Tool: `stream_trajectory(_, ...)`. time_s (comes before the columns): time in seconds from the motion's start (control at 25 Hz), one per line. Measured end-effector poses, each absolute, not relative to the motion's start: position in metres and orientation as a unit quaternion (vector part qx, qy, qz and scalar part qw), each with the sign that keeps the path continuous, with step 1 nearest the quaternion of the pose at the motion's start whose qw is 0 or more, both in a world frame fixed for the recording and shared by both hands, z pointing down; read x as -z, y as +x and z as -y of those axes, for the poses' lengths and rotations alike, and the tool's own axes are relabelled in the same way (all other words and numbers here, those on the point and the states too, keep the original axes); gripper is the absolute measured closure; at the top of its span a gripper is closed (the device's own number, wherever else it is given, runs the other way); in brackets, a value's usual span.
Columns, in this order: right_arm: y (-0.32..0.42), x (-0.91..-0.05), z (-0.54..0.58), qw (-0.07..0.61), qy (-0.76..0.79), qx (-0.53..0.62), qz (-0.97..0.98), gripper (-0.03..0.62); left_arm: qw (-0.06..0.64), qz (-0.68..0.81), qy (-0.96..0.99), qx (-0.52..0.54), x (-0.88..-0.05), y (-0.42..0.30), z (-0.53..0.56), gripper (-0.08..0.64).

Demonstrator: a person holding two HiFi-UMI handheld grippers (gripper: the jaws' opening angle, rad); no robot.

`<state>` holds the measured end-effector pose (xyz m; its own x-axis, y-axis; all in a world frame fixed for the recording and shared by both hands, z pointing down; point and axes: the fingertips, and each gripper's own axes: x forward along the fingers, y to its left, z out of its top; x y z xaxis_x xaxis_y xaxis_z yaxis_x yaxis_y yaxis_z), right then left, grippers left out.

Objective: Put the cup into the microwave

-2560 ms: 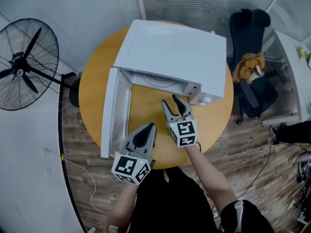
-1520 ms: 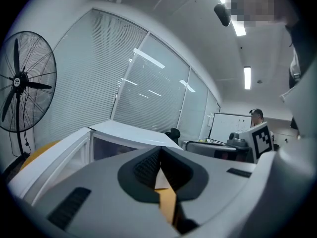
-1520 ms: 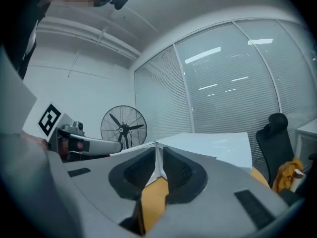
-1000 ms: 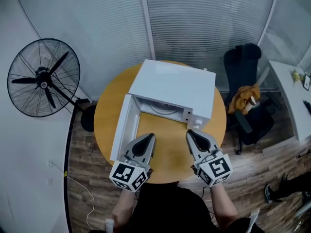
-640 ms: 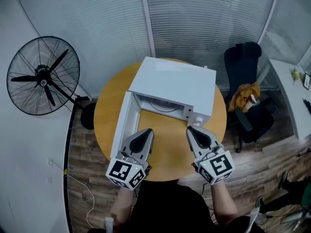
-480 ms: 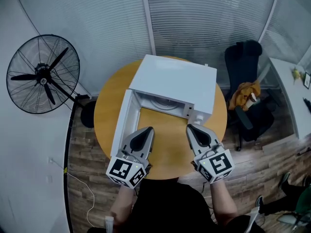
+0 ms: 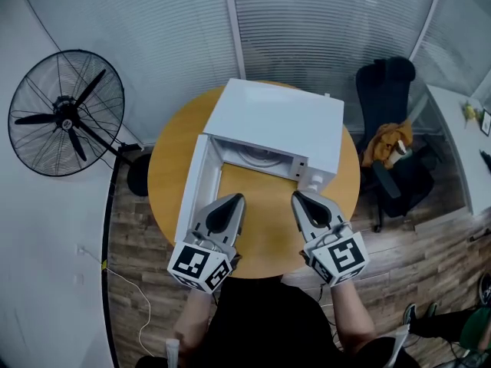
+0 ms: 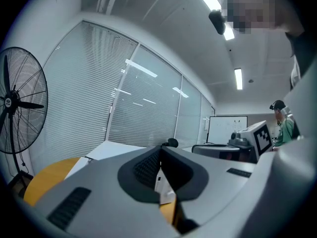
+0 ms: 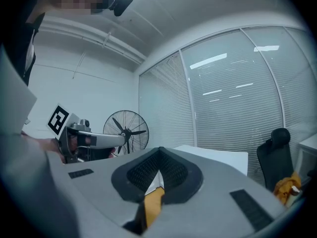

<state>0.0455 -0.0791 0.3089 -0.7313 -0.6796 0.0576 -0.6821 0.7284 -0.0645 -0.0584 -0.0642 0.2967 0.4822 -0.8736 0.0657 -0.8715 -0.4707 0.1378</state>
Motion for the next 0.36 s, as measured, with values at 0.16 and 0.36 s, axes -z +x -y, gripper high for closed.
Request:
stream_trajectory(0.16,0.0445,-0.3098,0.0805,0.013,0.365,-0.042,0.93,0.586,0.078,0.508,0.858,0.003,-0.3,-0.0586,0.0656,0.565)
stream_trajectory(0.36,0.0431,-0.3103,0.0838,0.026,0.37,-0.032,0.928,0.586,0.076,0.512,0.856,0.003,-0.2989,-0.061,0.0688,0.565)
